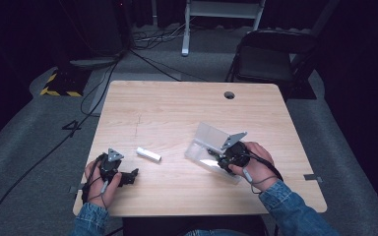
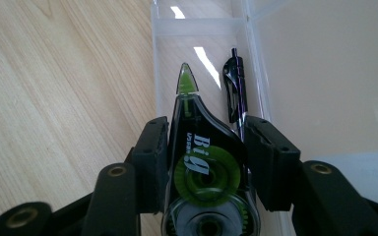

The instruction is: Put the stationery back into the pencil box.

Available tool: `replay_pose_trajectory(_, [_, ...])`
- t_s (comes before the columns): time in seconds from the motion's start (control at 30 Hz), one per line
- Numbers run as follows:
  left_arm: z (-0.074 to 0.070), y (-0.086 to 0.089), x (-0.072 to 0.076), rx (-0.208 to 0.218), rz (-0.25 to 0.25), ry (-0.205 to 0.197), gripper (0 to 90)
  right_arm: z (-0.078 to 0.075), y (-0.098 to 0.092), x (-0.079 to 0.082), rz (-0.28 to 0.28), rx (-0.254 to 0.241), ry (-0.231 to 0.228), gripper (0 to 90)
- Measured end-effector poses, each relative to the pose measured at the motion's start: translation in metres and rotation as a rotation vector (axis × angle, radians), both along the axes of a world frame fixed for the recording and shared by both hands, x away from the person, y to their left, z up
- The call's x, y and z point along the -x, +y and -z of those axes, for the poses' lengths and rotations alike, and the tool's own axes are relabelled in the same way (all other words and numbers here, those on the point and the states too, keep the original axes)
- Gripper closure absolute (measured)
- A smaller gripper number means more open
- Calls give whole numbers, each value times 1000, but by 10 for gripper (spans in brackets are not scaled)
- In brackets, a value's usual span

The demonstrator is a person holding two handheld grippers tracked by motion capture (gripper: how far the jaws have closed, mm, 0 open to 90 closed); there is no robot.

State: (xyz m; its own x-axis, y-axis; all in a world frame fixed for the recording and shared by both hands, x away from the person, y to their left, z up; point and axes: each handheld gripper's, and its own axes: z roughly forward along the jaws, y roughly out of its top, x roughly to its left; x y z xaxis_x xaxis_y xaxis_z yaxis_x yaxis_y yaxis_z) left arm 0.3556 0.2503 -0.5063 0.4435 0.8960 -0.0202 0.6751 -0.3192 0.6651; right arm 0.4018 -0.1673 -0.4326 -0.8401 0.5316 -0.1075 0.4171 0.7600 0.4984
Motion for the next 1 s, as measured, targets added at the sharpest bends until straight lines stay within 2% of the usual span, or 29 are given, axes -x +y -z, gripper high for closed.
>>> replay_pose_trajectory(0.53, [0, 0, 0, 1, 0, 0, 0, 9, -6, -3, 2, 16, 35, 541])
replay_pose_trajectory(1.0, [0, 0, 0, 2, -2, 0, 0, 16, -6, -5, 0, 9, 53, 540])
